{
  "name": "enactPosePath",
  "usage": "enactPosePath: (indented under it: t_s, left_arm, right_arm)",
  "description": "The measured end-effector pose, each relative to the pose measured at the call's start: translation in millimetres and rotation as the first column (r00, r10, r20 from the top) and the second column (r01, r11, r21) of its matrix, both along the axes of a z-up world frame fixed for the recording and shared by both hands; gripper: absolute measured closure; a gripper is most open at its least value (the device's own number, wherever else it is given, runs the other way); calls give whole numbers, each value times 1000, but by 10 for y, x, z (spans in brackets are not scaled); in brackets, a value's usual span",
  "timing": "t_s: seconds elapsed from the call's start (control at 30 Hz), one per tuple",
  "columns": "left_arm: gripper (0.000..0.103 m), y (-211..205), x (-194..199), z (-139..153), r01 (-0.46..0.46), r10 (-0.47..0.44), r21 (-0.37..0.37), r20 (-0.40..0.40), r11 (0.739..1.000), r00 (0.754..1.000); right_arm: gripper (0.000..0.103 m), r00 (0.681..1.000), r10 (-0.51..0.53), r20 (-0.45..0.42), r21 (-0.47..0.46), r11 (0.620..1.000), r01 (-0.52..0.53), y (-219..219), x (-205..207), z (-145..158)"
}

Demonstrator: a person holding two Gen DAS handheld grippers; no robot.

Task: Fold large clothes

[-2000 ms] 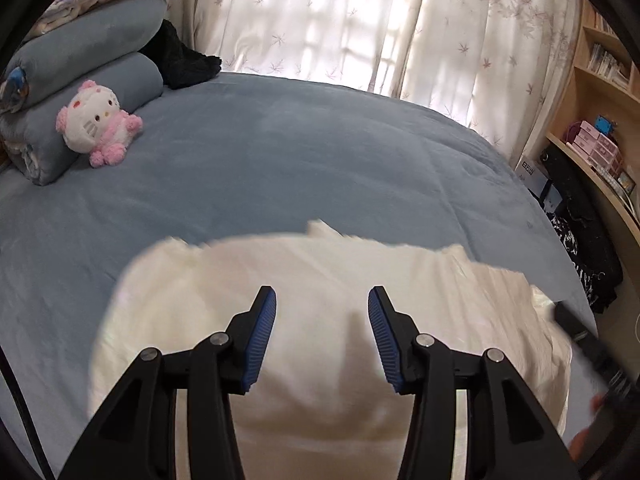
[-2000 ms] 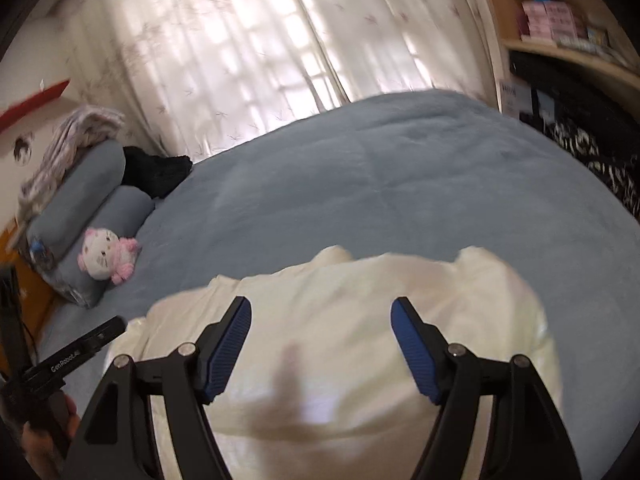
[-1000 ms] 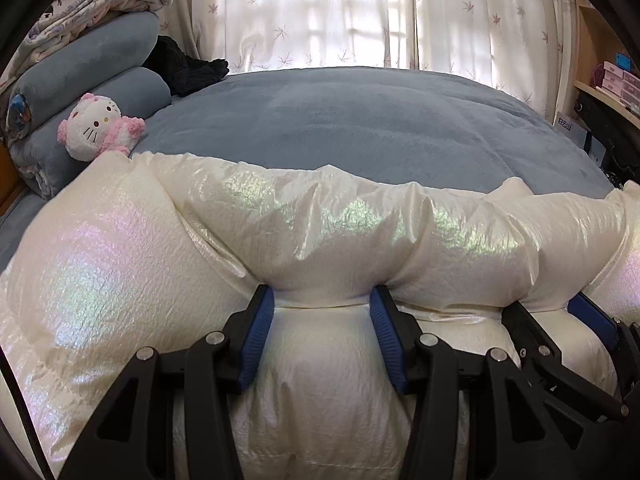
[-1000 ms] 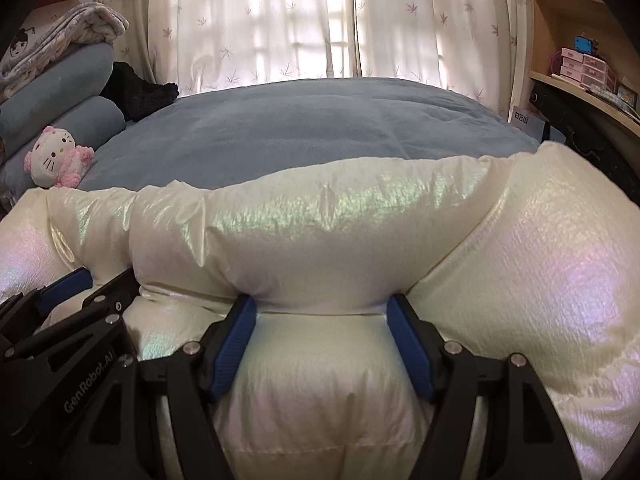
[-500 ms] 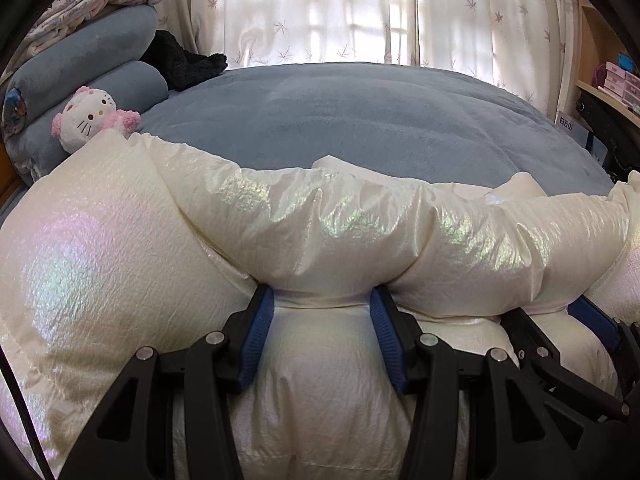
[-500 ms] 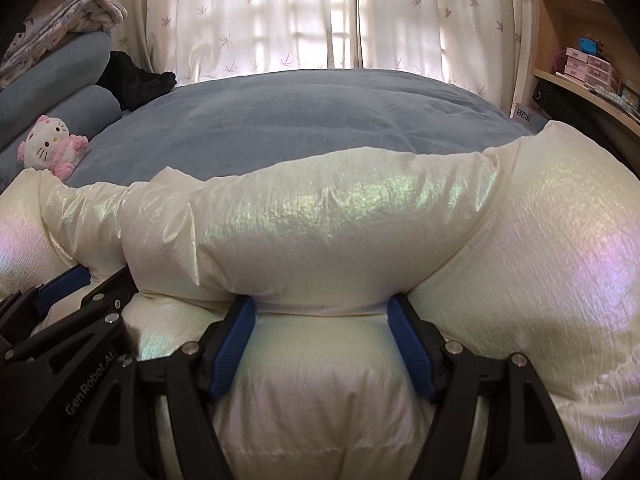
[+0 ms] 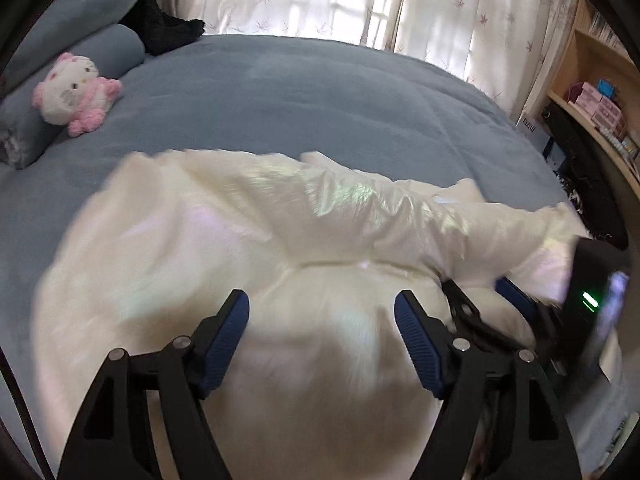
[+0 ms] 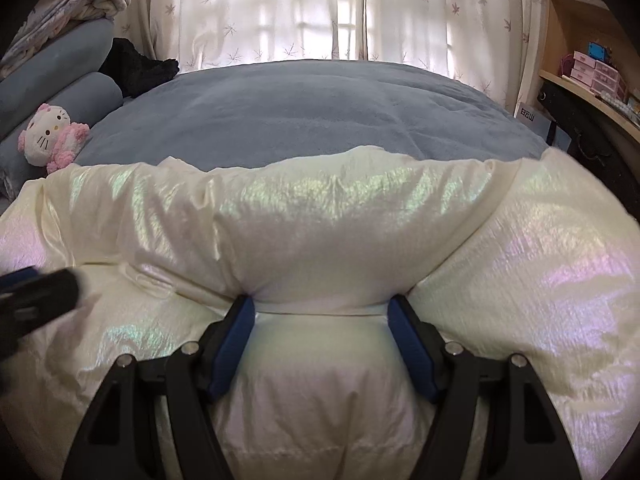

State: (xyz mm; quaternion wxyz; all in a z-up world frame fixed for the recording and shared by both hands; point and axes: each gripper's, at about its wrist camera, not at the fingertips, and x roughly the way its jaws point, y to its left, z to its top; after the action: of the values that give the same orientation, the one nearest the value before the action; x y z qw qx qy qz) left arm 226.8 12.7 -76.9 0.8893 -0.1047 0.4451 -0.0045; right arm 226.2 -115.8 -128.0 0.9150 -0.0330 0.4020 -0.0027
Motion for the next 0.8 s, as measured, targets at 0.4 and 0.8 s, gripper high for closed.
enactPosePath:
  t_s: [0.4, 0.8]
  left_arm:
    - [13, 763, -1469, -310, -48, 4, -442, -99, 896, 995]
    - [13, 1131, -1424, -997, -201, 181, -623, -96, 756, 979]
  right_arm:
    - [33, 990, 98, 98, 160, 981, -113, -55, -402, 830]
    - [66, 965, 261, 25, 264, 929, -258, 697, -556, 471]
